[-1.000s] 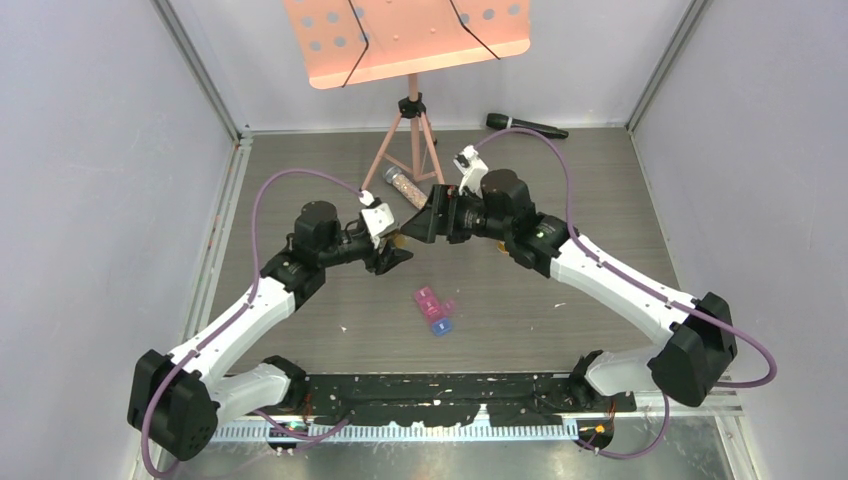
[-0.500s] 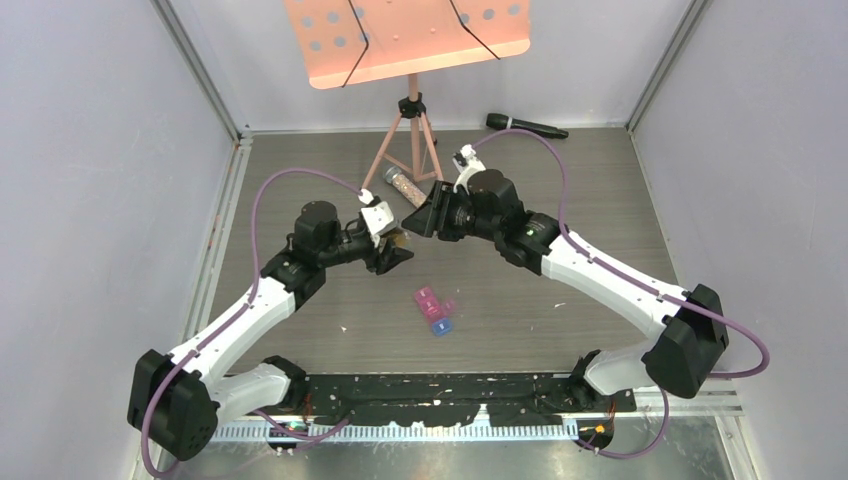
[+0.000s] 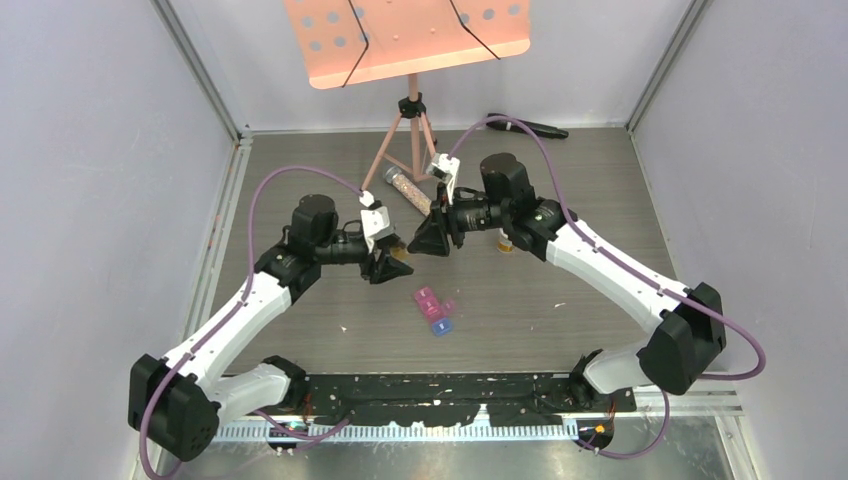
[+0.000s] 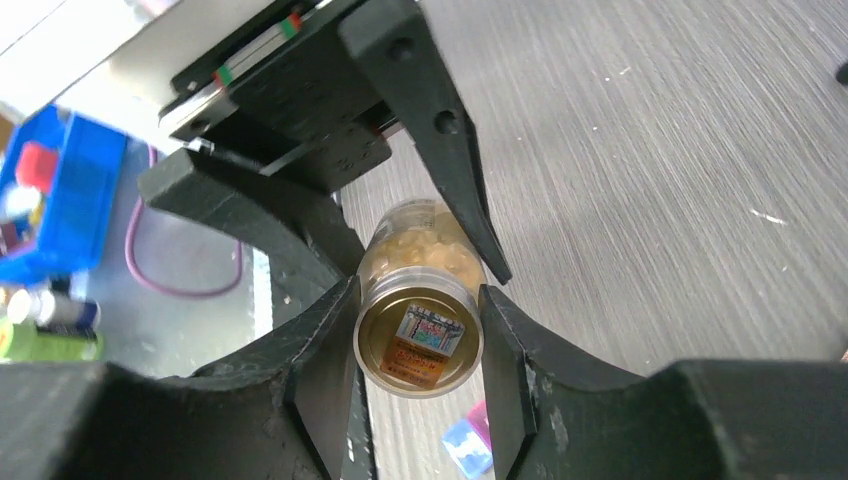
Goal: Sort the pills into containers
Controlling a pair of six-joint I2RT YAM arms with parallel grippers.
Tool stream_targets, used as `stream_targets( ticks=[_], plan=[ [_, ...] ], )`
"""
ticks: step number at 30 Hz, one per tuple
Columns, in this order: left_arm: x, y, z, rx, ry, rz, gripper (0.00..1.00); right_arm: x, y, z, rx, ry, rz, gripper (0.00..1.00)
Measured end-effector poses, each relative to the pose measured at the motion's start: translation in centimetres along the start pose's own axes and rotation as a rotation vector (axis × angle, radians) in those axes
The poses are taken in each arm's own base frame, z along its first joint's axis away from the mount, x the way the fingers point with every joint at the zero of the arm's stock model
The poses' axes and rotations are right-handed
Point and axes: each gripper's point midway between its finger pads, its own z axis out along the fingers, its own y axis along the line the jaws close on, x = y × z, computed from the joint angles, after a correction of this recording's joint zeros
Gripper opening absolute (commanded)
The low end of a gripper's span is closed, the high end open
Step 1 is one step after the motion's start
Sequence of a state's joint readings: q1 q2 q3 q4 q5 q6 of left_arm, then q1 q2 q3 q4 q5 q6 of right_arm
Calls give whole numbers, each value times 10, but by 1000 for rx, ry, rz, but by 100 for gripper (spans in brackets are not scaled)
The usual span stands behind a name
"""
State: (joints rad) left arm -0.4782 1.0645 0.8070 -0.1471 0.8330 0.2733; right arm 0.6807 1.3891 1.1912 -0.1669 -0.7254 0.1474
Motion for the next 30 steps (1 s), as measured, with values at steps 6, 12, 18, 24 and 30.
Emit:
stream_targets(
  ticks=[6,12,18,24,30],
  plan=[
    [-3,-10,1,69,1,-2,0,0,2,-2,-32,70,-123,96],
    [-8,9,5,-24,-18,57,0,-9,-15,-8,139,39,-28,95],
    [-2,25,2,-113,13,84,0,-15,-20,-18,276,-41,249,99],
    [3,35,-1,-171,37,109,0,-11,-23,-8,289,-64,479,89],
    [7,43,-4,-214,60,125,0,8,-34,11,288,-64,684,50]
  ],
)
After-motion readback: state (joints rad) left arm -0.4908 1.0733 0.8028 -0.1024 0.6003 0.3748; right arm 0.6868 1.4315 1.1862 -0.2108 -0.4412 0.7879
